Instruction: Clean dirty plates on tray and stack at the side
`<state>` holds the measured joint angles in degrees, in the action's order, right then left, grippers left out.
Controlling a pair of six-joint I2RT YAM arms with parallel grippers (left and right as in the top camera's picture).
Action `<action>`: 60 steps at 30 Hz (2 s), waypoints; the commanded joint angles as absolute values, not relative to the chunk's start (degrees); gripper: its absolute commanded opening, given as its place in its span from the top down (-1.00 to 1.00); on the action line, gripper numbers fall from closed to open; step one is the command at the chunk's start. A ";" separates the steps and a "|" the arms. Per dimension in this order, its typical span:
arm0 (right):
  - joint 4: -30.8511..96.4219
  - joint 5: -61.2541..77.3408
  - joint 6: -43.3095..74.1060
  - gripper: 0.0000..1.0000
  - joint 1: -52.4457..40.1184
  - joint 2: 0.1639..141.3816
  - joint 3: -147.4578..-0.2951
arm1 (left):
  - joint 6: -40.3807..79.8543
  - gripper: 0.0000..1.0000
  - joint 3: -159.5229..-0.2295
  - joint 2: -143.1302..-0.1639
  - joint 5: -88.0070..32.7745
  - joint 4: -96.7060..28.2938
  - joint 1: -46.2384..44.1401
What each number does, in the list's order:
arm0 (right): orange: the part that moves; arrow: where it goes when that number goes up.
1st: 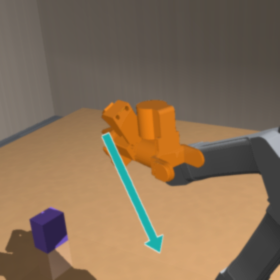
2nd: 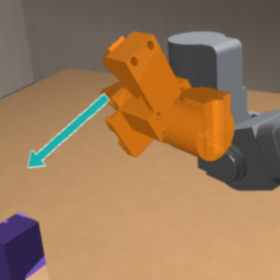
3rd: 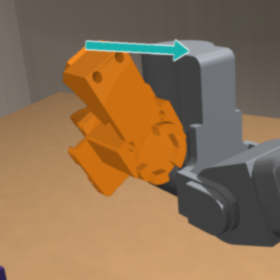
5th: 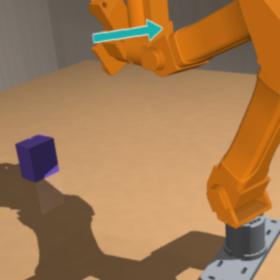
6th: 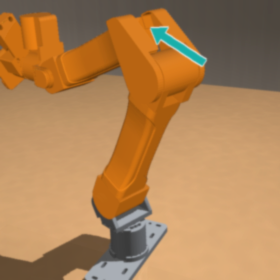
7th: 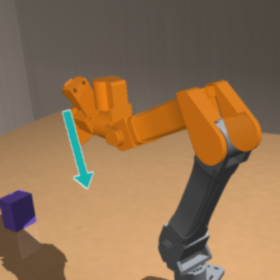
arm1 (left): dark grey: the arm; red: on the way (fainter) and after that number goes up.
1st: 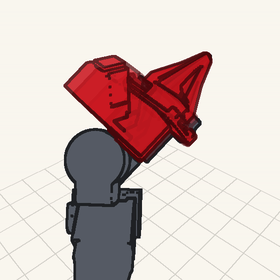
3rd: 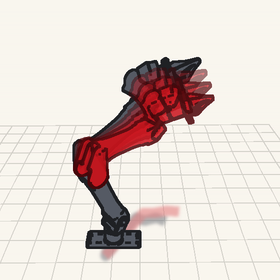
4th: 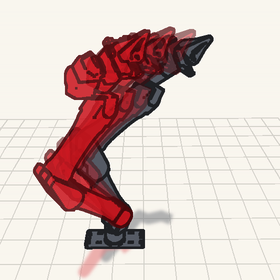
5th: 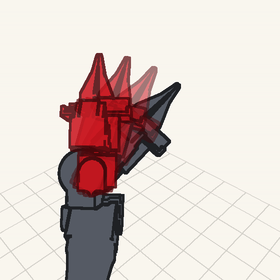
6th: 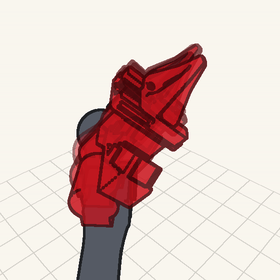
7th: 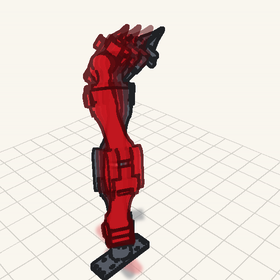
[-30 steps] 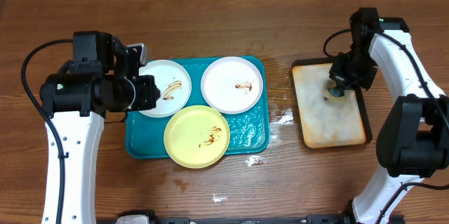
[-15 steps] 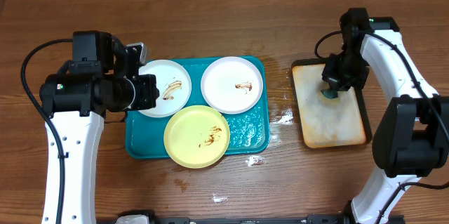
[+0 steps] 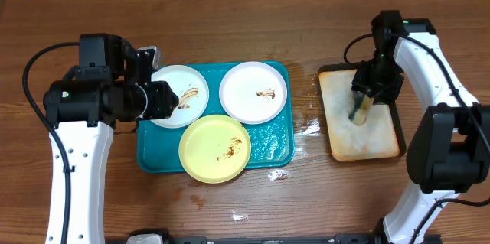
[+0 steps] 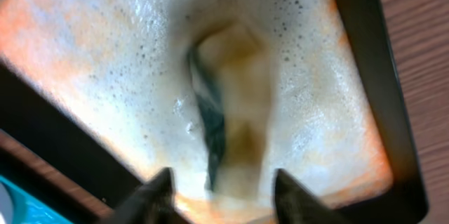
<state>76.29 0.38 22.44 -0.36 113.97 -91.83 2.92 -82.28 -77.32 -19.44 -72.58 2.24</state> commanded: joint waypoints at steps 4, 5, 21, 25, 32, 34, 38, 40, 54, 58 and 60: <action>75.42 -0.23 22.31 -0.08 -0.12 114.15 -93.01 | 2.79 0.13 -83.35 -77.54 -19.44 -72.14 1.85; 75.26 -0.25 22.31 -0.14 -0.19 114.17 -92.95 | 2.79 0.10 -83.35 -77.54 -19.44 -72.12 1.85; 72.71 1.02 22.20 0.81 -0.32 118.85 -89.47 | 2.81 0.03 -83.35 -77.54 -19.46 -71.94 1.85; 73.06 -1.32 22.92 0.82 -0.03 118.85 -89.47 | 2.81 0.00 -83.35 -77.54 -19.46 -71.94 1.85; 76.40 -10.96 26.96 0.82 1.76 118.85 -89.47 | 2.81 -0.03 -83.35 -77.54 -19.46 -71.94 1.85; 77.41 -11.75 28.14 0.82 2.52 118.85 -89.47 | 2.81 -0.09 -83.35 -77.54 -19.46 -71.94 1.85; 77.93 -11.25 28.27 0.72 3.18 118.85 -89.47 | 2.81 -0.22 -83.35 -77.54 -19.46 -71.94 1.85; 77.36 -9.50 26.63 0.60 3.07 118.85 -89.49 | 2.81 -0.31 -83.35 -77.54 -19.46 -71.92 1.85; 75.09 -4.36 22.68 0.11 0.05 118.85 -90.08 | 2.81 -0.73 -83.35 -77.54 -19.46 -71.79 1.85; 74.56 -3.90 22.63 0.05 0.05 118.85 -90.19 | 2.83 -0.80 -83.35 -77.54 -19.51 -71.77 1.85; 74.22 -3.57 22.00 0.05 0.12 118.85 -90.87 | 3.01 -0.81 -83.35 -77.54 -19.49 -71.75 1.85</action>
<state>74.78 -4.86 22.81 0.27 118.78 -89.58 3.03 -82.28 -77.32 -19.44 -71.99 2.22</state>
